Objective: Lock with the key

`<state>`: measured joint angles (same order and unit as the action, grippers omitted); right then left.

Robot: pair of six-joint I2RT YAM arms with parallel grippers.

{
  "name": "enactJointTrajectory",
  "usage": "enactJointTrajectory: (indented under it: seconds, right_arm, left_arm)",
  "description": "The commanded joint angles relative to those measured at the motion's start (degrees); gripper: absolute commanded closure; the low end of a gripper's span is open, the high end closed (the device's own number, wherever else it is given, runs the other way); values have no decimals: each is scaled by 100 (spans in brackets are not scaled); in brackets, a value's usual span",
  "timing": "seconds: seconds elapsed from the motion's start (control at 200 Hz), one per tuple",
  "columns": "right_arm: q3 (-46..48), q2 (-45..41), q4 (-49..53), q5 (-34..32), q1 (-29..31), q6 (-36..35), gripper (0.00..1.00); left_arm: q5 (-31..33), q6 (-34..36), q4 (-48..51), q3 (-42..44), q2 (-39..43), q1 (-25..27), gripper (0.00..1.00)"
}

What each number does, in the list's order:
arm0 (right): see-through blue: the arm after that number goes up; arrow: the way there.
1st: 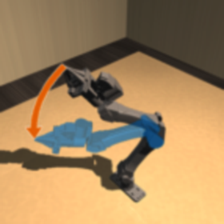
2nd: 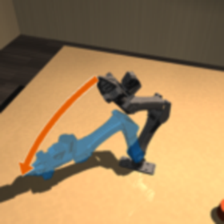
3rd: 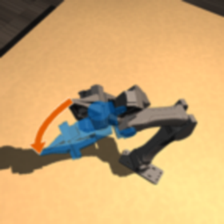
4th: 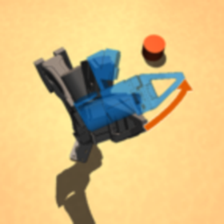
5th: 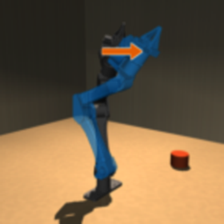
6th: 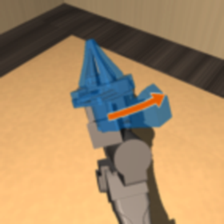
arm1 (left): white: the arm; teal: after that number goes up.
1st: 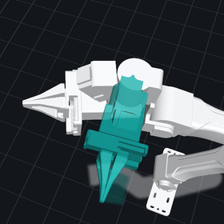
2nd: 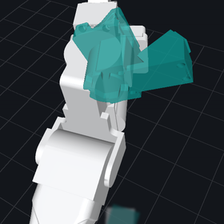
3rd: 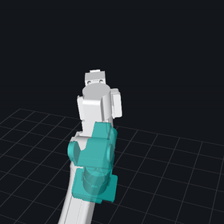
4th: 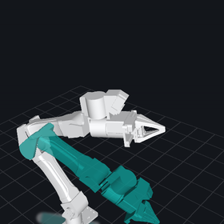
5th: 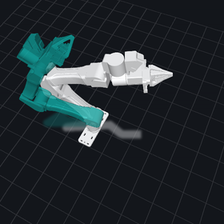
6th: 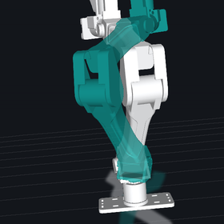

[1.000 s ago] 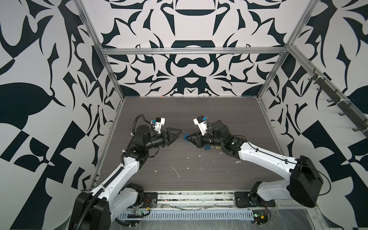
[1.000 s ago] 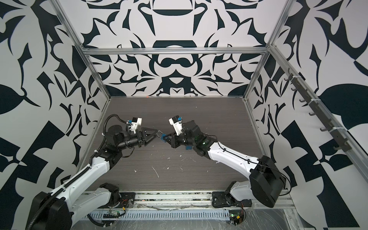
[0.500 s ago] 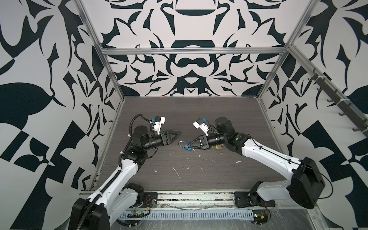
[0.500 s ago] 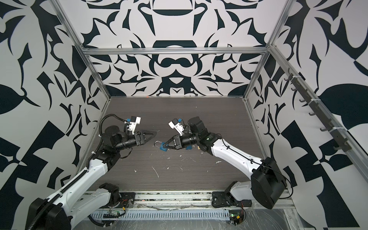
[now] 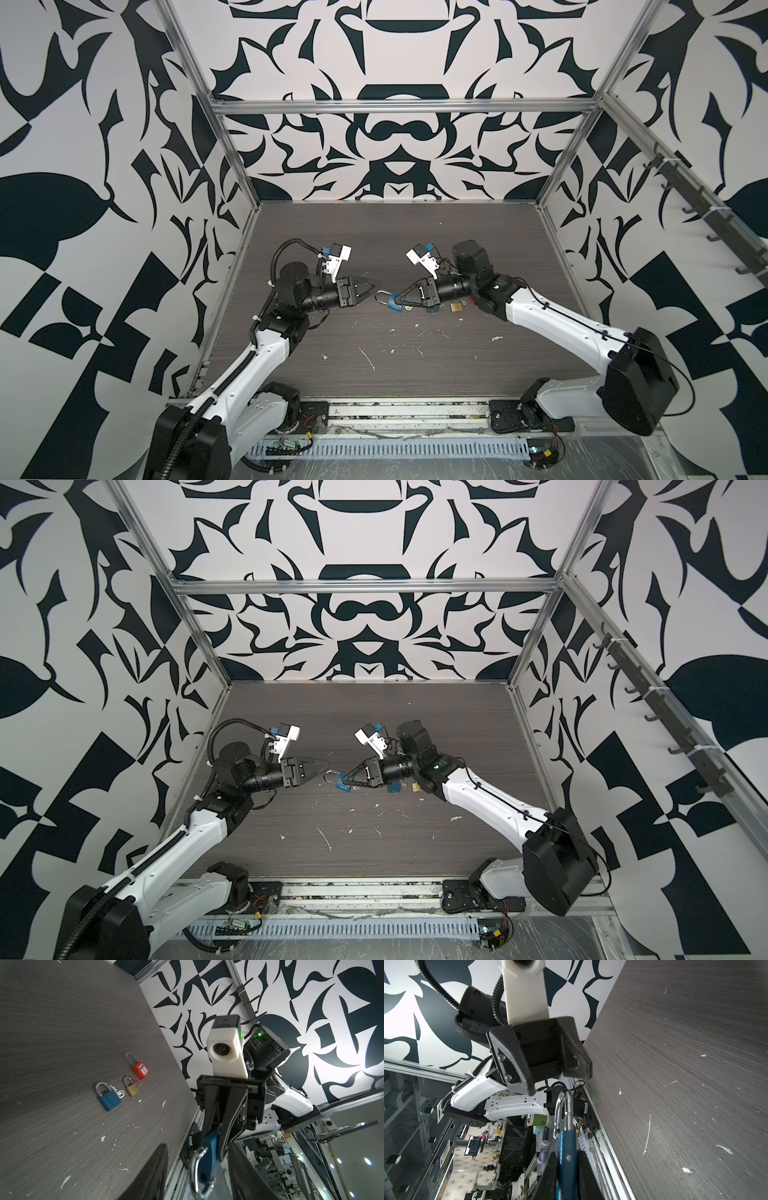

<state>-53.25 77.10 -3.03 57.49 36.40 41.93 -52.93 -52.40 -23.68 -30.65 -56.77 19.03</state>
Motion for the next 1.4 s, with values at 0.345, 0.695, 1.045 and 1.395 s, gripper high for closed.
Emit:
enactJointTrajectory:
  seconds: [0.345,0.695,1.045,1.395]
  right_arm:
    - [-282,-3,-541,158,-94,80,100]
    - [-212,40,-869,260,-118,332,100]
    - [-158,217,-1234,273,-125,534,100]
    - [-118,357,-1817,-51,-124,611,100]
  left_arm:
    - [-306,-3,-371,121,-97,-13,70]
    - [-300,-25,-482,164,-138,-13,81]
    - [-297,-169,-666,183,-197,-4,100]
    - [-313,-667,-1324,209,-366,269,100]
